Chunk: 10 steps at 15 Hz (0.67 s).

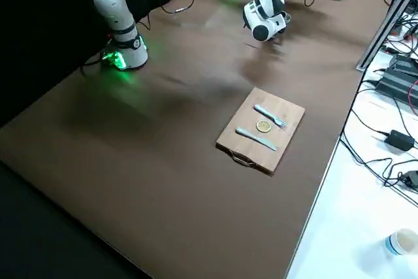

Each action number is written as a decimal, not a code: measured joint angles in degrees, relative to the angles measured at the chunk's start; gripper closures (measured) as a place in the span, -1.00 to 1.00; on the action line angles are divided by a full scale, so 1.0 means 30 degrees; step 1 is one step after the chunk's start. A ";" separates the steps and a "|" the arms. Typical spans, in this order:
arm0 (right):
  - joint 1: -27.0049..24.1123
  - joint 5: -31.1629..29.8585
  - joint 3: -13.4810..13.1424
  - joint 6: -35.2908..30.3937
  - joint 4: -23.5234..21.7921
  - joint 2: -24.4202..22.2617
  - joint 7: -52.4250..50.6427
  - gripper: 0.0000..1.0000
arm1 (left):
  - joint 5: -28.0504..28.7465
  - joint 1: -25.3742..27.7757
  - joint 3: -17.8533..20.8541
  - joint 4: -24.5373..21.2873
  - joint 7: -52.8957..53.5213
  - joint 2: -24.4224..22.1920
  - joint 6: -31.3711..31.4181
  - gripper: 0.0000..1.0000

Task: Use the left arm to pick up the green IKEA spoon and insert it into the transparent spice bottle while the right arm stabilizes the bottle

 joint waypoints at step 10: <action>0.0126 0.0762 0.0043 0.0001 0.0109 0.0232 0.0002 -1.00 | 0.0000 -0.0422 0.0018 0.0312 0.1074 0.1373 0.0853 0.79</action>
